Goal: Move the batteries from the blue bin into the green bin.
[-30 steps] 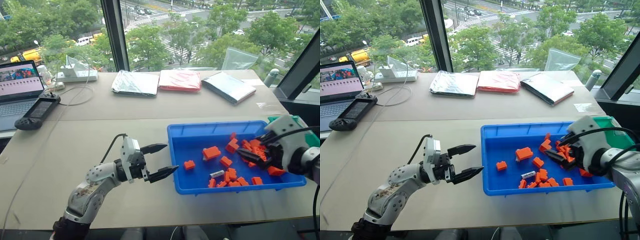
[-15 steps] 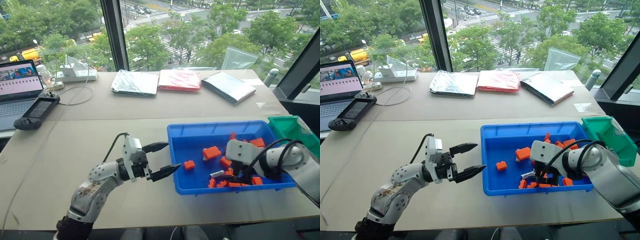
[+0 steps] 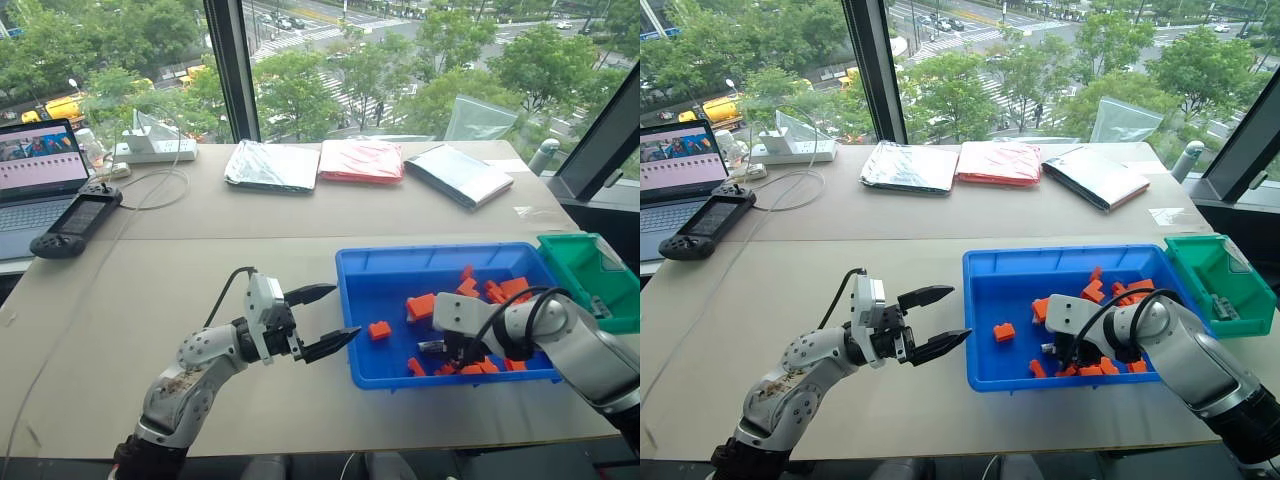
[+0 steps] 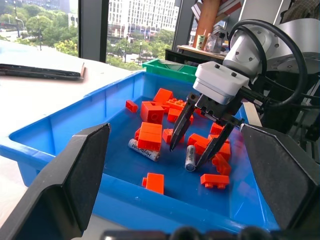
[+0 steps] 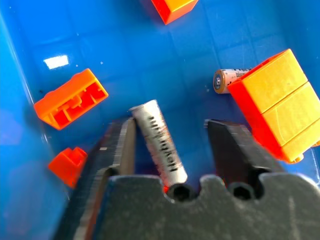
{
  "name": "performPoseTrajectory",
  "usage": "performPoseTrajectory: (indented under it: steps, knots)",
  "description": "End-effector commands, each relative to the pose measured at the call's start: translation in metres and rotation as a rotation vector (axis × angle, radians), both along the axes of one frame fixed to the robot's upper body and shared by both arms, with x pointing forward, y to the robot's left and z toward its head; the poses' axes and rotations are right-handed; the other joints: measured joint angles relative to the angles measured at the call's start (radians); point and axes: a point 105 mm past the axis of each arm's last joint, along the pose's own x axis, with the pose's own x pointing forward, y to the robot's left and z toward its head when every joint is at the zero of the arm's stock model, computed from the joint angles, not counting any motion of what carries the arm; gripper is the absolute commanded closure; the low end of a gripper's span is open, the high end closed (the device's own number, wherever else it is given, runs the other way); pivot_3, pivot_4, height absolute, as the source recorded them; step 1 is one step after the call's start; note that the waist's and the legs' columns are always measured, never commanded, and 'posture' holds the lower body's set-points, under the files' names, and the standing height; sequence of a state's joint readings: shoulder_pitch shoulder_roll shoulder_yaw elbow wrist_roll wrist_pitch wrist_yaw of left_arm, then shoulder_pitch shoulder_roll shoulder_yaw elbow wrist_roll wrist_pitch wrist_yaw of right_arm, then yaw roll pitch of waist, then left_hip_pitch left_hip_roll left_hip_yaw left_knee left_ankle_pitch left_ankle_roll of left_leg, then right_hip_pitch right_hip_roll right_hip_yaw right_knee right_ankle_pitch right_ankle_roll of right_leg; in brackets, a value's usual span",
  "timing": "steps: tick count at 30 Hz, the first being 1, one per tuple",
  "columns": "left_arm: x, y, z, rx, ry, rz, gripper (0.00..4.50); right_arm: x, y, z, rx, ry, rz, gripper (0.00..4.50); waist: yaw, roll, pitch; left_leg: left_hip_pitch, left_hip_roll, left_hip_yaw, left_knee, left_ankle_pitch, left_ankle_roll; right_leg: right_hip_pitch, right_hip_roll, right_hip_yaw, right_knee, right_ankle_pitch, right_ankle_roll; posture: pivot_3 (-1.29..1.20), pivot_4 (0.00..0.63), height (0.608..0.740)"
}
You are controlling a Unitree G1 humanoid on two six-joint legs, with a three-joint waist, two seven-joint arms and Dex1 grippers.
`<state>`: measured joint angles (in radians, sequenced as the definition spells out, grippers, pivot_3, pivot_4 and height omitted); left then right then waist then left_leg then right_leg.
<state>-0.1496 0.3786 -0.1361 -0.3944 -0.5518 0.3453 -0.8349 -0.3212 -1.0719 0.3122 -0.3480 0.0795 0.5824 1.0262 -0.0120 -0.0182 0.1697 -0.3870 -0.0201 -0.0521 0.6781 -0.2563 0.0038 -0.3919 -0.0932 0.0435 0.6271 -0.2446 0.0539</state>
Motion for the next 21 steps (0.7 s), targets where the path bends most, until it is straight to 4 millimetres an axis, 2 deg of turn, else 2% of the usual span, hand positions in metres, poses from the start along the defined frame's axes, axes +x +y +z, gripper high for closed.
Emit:
performPoseTrajectory:
  steps: [1, 3, 6, 9, 12, 15, 18, 19, 21]
  knots:
    - [-0.002, -0.001, 0.007, -0.017, -0.036, -0.007, 0.00, -0.003, -0.004, -0.004, -0.007, 0.026, -0.026, 4.27, 0.000, 0.000, 0.000, 0.000, 0.000, 0.000, 0.000, 0.000, 0.000, 0.000, 0.000, 0.000, 0.000, 0.000, 0.000, 0.00, 0.150, 0.740]
    - [-0.002, -0.001, 0.007, -0.017, -0.035, -0.008, 0.00, -0.002, -0.003, -0.001, 0.001, 0.003, -0.020, 4.27, 0.001, 0.000, 0.000, 0.000, 0.000, 0.000, 0.000, 0.000, 0.000, 0.000, 0.000, 0.000, 0.000, 0.000, 0.000, 0.00, 0.150, 0.740]
    - [-0.003, -0.002, 0.007, -0.017, -0.036, -0.012, 0.00, 0.003, 0.003, 0.014, 0.076, -0.082, -0.029, 4.27, 0.001, 0.000, 0.000, 0.000, 0.000, 0.000, 0.000, 0.000, 0.000, 0.000, 0.000, 0.000, 0.000, 0.000, 0.000, 0.00, 0.150, 0.740]
    - [-0.002, -0.001, 0.008, -0.013, -0.039, -0.011, 0.00, 0.015, -0.005, 0.051, 0.193, -0.226, -0.131, 4.27, 0.001, 0.000, 0.000, -0.001, 0.000, 0.000, 0.000, 0.000, 0.000, 0.000, 0.000, 0.000, 0.001, 0.000, 0.000, 0.00, 0.150, 0.740]
    - [-0.002, 0.000, 0.008, -0.008, -0.041, -0.008, 0.00, 0.008, -0.016, 0.093, 0.364, -0.307, -0.217, 4.27, 0.002, 0.000, 0.000, -0.002, 0.000, 0.000, 0.000, 0.000, 0.000, -0.002, 0.000, 0.001, 0.002, 0.000, 0.000, 0.00, 0.150, 0.740]
    - [-0.001, 0.001, 0.009, -0.006, -0.041, -0.005, 0.00, 0.002, -0.030, 0.121, 0.441, -0.393, -0.286, 4.27, 0.008, 0.000, 0.000, -0.002, 0.000, 0.000, 0.000, 0.000, 0.000, -0.002, 0.000, 0.001, 0.001, 0.000, 0.000, 0.00, 0.150, 0.740]
    - [-0.002, -0.001, 0.009, -0.007, -0.038, -0.010, 0.00, 0.023, -0.071, 0.159, 0.485, -0.593, -0.546, 4.27, 0.006, 0.000, 0.000, -0.001, 0.000, 0.000, 0.000, 0.000, 0.000, -0.001, 0.000, 0.000, 0.001, 0.000, 0.000, 0.00, 0.150, 0.740]
    - [-0.003, -0.002, 0.010, -0.007, -0.037, -0.011, 0.00, 0.028, -0.085, 0.166, 0.473, -0.647, -0.622, 4.27, 0.003, 0.000, 0.000, -0.001, 0.000, 0.001, 0.001, 0.000, 0.000, -0.001, 0.000, 0.001, 0.001, 0.000, 0.000, 0.00, 0.150, 0.740]
    - [-0.002, -0.002, 0.010, -0.007, -0.036, -0.012, 0.00, 0.036, -0.116, 0.168, 0.395, -0.719, -0.795, 4.27, 0.003, 0.000, 0.000, -0.001, -0.001, 0.001, 0.001, 0.001, -0.001, -0.001, -0.001, 0.002, 0.002, 0.000, 0.000, 0.00, 0.150, 0.740]
